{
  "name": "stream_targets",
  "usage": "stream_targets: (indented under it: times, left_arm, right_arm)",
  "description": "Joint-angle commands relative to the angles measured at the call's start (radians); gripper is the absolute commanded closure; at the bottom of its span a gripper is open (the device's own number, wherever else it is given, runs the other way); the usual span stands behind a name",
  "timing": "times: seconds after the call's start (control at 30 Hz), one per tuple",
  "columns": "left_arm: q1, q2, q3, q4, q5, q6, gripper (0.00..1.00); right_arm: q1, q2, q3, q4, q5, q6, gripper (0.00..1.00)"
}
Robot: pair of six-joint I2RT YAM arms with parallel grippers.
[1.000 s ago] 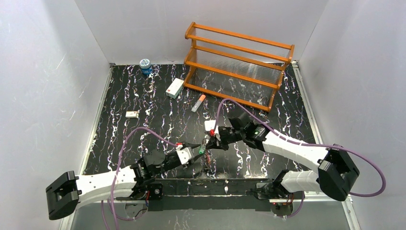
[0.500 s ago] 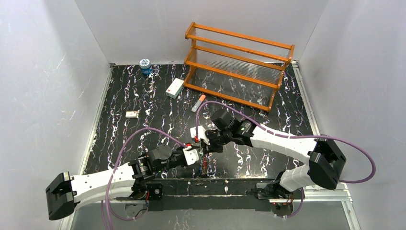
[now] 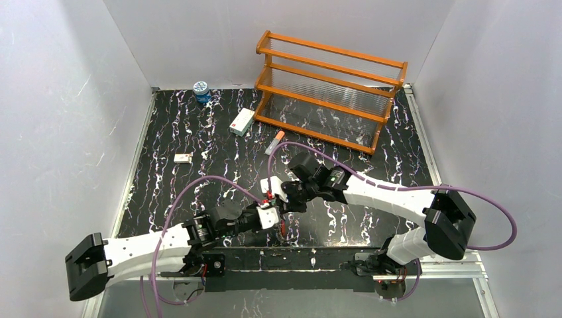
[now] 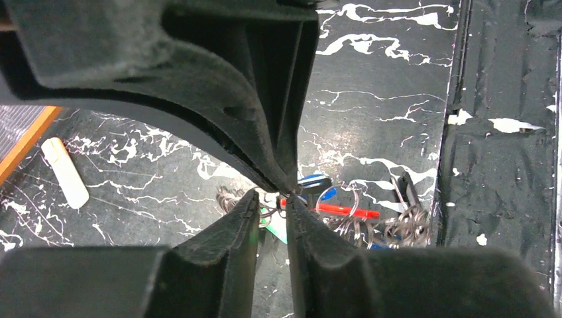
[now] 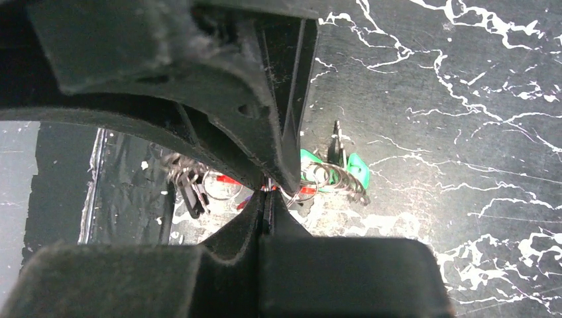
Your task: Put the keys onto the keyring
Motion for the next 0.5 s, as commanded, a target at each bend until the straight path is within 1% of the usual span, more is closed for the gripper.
stream_targets:
  times: [0.0,0.13,0.3,0.4,0.47]
  left_arm:
    - [-0.002,0.036,0.024,0.017,0.013,0.004,0.85]
    - [-0.002,0.039,0.027,0.015,0.017,0.007,1.0]
    - [-0.003,0.008,0.016,0.006,0.004,-0.004,1.0]
    - [-0.002,-0.024,-0.003,0.028,-0.012,-0.032,1.0]
    - [-0.002,-0.052,-0.028,0.07,-0.025,-0.067,1.0]
  right_arm:
    - [0.011,-0.006,0.033,0.041,-0.021,-0.007,0.99]
    - [0.012,-0.003,0.03,0.045,-0.015,-0.007,0.99]
    - [0.01,-0.015,0.011,0.076,0.005,0.001,0.99]
    - [0.007,-0.043,-0.028,0.146,0.026,0.024,0.76]
    - [-0.004,-0.072,-0.067,0.212,0.02,0.052,0.65]
